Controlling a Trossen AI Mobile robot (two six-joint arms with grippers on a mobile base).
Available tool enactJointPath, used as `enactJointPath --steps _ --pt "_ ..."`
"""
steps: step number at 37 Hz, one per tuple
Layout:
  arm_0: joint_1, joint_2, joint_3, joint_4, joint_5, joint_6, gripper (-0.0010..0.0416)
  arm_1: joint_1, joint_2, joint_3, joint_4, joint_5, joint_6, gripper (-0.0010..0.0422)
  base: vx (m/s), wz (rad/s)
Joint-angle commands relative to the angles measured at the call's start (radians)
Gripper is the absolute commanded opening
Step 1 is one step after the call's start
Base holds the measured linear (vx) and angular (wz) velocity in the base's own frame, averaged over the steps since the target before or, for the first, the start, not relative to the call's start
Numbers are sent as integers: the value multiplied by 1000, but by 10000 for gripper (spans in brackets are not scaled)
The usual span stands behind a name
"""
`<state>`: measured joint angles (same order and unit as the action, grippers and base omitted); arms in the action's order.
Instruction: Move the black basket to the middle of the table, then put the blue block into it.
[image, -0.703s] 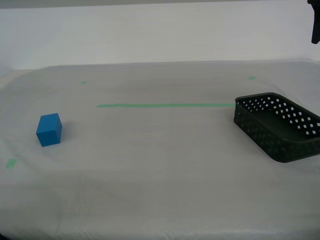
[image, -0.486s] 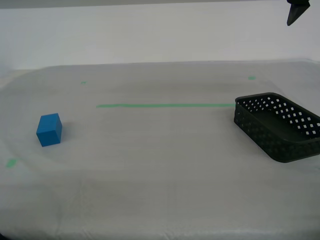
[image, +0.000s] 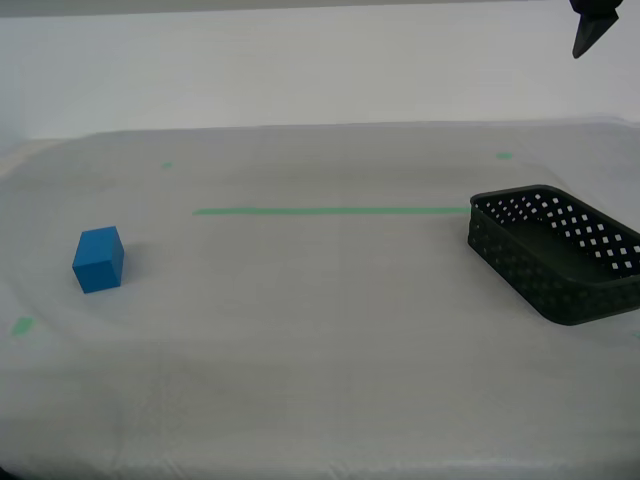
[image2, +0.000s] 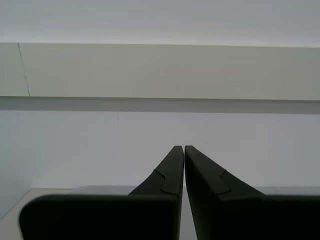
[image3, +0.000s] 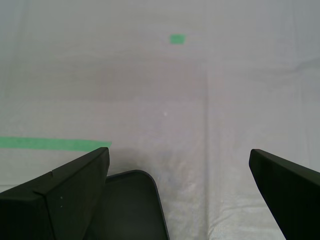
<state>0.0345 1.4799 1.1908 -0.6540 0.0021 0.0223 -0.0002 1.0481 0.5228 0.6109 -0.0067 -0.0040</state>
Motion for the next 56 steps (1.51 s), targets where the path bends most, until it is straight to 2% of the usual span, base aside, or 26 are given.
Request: enactJointPath --steps 1,31,34,43,56 --pt "0 0 0 -19 -2 4 394 0 0 0 5 0 2 0 0 0" --pt "0 -13 0 5 -5 3 394 0 0 0 5 0 2 0 0 0" --pt "0 -16 0 32 -10 -8 394 0 0 0 4 0 2 0 0 0" --pt "0 -31 0 104 -27 -6 394 0 0 0 4 0 2 0 0 0" --pt "0 -98 0 236 -27 4 394 0 0 0 5 0 2 0 0 0"
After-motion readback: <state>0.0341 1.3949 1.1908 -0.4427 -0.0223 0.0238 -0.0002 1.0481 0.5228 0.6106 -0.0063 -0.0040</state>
